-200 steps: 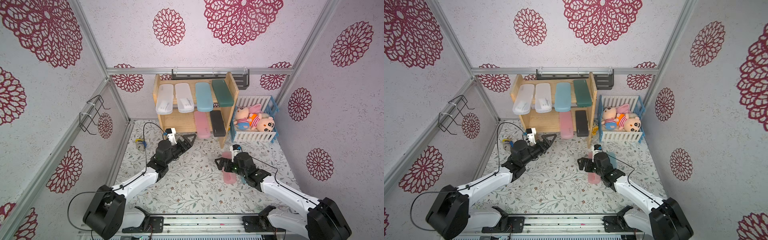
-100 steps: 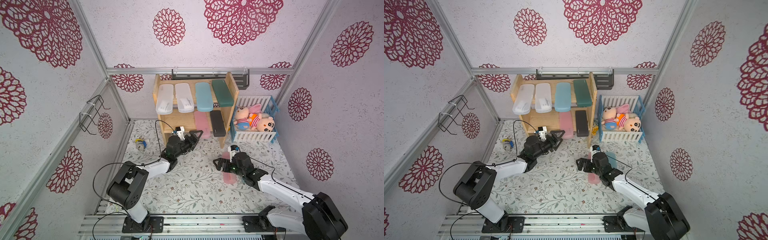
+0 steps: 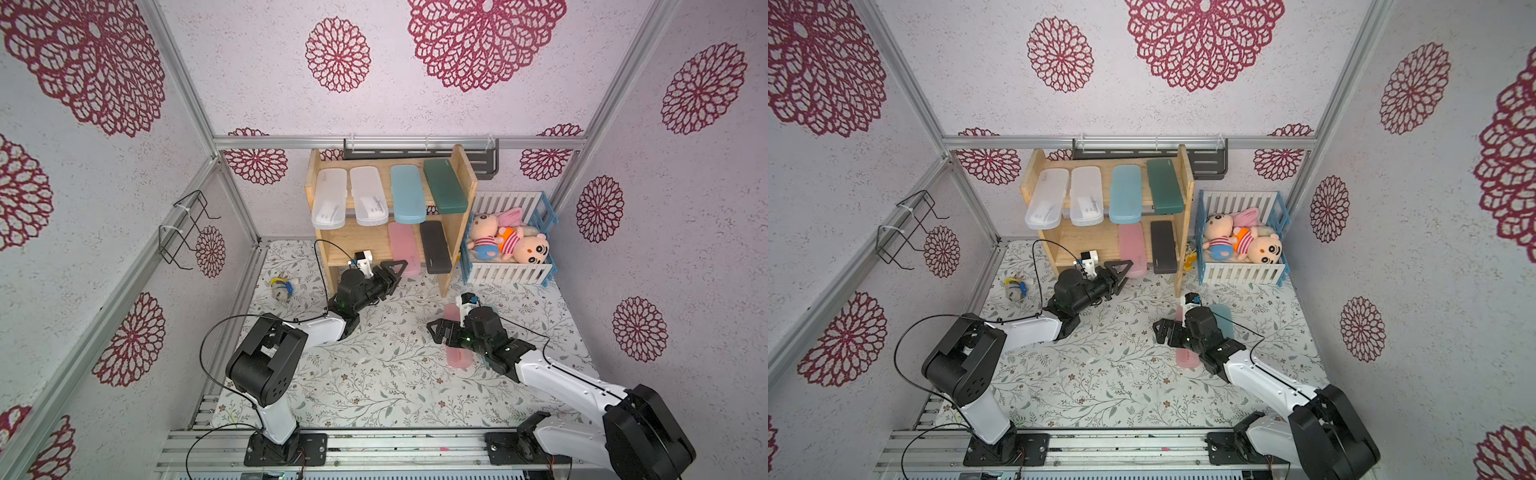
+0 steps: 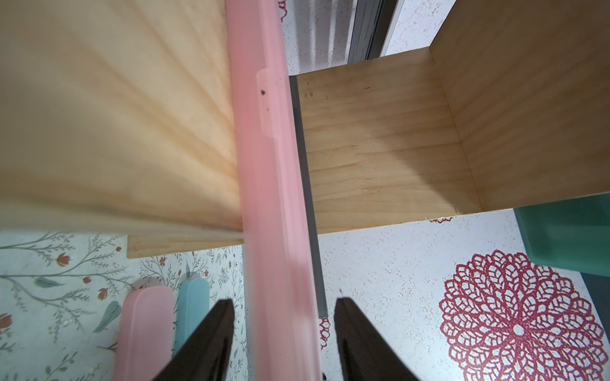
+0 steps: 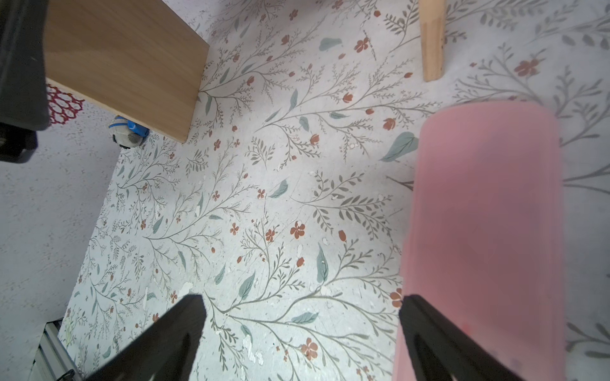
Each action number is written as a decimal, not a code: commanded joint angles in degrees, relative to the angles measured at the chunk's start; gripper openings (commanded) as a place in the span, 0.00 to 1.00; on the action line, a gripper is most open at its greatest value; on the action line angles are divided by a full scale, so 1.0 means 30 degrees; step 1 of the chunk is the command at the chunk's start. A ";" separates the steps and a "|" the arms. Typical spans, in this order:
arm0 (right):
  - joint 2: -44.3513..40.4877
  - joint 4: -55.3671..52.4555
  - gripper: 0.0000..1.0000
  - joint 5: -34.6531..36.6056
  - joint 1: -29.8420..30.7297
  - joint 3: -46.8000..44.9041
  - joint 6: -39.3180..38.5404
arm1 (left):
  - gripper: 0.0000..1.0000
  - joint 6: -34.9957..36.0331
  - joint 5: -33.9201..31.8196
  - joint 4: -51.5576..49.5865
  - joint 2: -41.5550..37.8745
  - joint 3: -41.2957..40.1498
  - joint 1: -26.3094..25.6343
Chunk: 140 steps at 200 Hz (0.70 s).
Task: Remove the pencil cases from the shelf
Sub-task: Pick up the pencil case from the shelf.
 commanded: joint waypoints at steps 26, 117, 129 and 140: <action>0.0223 0.0069 0.99 0.0362 0.0069 0.0308 -0.0595 | 0.14 0.1139 -0.0225 -0.0859 -0.0860 0.0250 -0.0235; -0.1995 -0.0873 0.99 0.0213 0.0124 0.1080 -0.0720 | 0.00 0.4261 -0.1128 -0.2263 -0.3126 -0.1634 -0.0268; -0.2919 -0.0792 0.99 -0.0040 0.0133 0.1229 -0.0610 | 0.00 0.5767 -0.1641 -0.2193 -0.4213 -0.2681 -0.0286; -0.3847 -0.0481 0.99 -0.0407 0.0285 0.1355 -0.0401 | 0.00 0.7554 -0.1873 -0.2355 -0.5334 -0.3646 -0.0319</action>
